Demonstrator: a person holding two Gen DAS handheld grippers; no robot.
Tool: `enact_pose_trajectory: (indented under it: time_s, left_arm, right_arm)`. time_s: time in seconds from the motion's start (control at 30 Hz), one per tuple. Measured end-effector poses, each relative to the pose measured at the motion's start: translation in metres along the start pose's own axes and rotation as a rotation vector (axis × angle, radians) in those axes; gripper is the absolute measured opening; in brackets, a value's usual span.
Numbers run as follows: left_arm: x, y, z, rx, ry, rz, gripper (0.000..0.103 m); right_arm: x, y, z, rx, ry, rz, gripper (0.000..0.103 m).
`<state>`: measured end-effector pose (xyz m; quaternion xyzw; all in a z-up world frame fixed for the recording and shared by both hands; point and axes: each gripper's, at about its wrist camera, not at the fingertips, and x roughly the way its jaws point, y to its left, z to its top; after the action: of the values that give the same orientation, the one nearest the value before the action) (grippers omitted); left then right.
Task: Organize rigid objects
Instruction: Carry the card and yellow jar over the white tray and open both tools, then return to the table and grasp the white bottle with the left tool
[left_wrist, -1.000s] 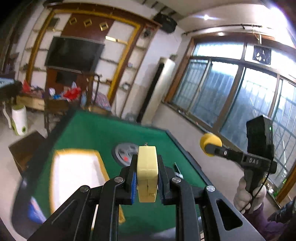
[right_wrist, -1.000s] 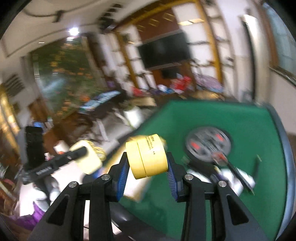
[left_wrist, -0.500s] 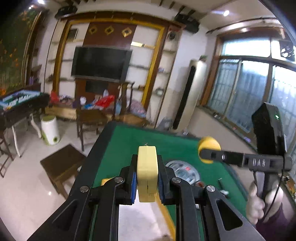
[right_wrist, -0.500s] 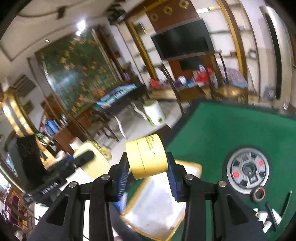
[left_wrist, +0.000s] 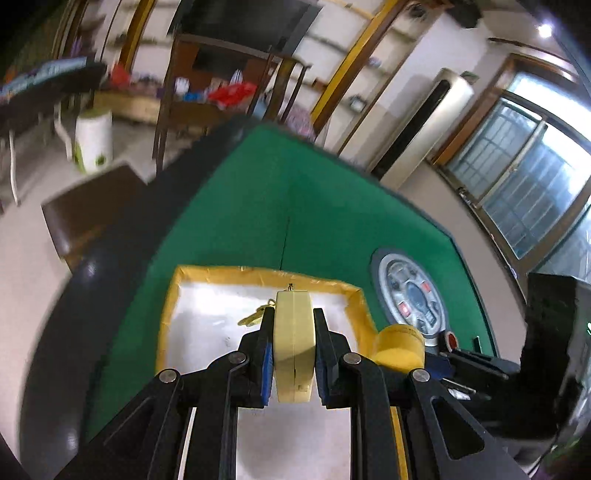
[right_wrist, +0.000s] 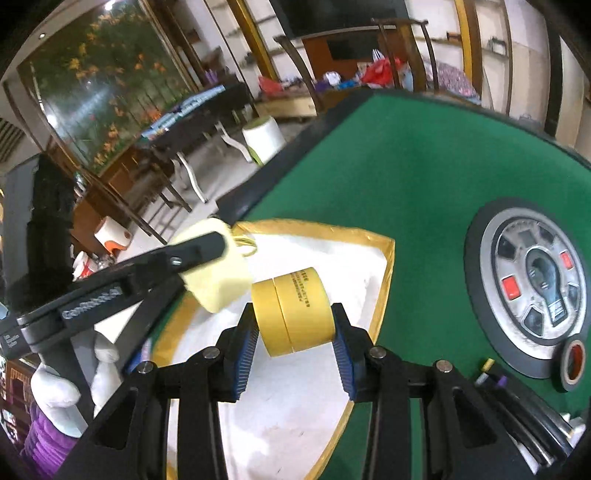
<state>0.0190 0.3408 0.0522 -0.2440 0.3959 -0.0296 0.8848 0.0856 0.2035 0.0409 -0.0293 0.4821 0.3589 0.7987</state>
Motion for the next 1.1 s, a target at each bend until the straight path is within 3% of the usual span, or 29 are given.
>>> enact_pose_trajectory:
  time_s: [0.2,0.33,0.4,0.47,0.6,0.83,1.0,1.1]
  left_arm:
    - [0.040,-0.001,0.003,-0.035,0.089,-0.020,0.018]
    - [0.046,-0.008,0.008,-0.021,0.096,-0.028,0.020]
    - [0.047,-0.008,0.011,-0.023,0.100,-0.022,0.037]
    - [0.047,-0.009,0.012,-0.029,0.098,-0.010,0.069]
    - [0.037,-0.003,0.018,-0.058,0.089,-0.017,0.070]
    - [-0.002,-0.014,0.006,-0.054,0.026,0.019,0.072]
    - [-0.022,-0.044,-0.030,-0.050,-0.053,-0.020,0.081]
    - [-0.012,-0.061,-0.051,-0.007,-0.044,-0.022,0.083]
  right_arm:
    - [0.027,0.000,0.003,-0.045,0.022,-0.083,0.038]
    - [0.038,0.001,0.002,-0.063,0.030,-0.118,0.038]
    - [0.038,0.001,0.002,-0.072,0.024,-0.141,0.038]
    - [0.039,0.001,0.001,-0.085,0.004,-0.172,0.039]
    - [0.026,0.004,0.003,-0.100,-0.063,-0.219,0.074]
    - [-0.026,0.001,-0.002,-0.077,-0.179,-0.240,0.074]
    - [-0.086,-0.024,-0.031,0.014,-0.271,-0.219,0.075]
    - [-0.117,-0.045,-0.051,0.075,-0.309,-0.228,0.075]
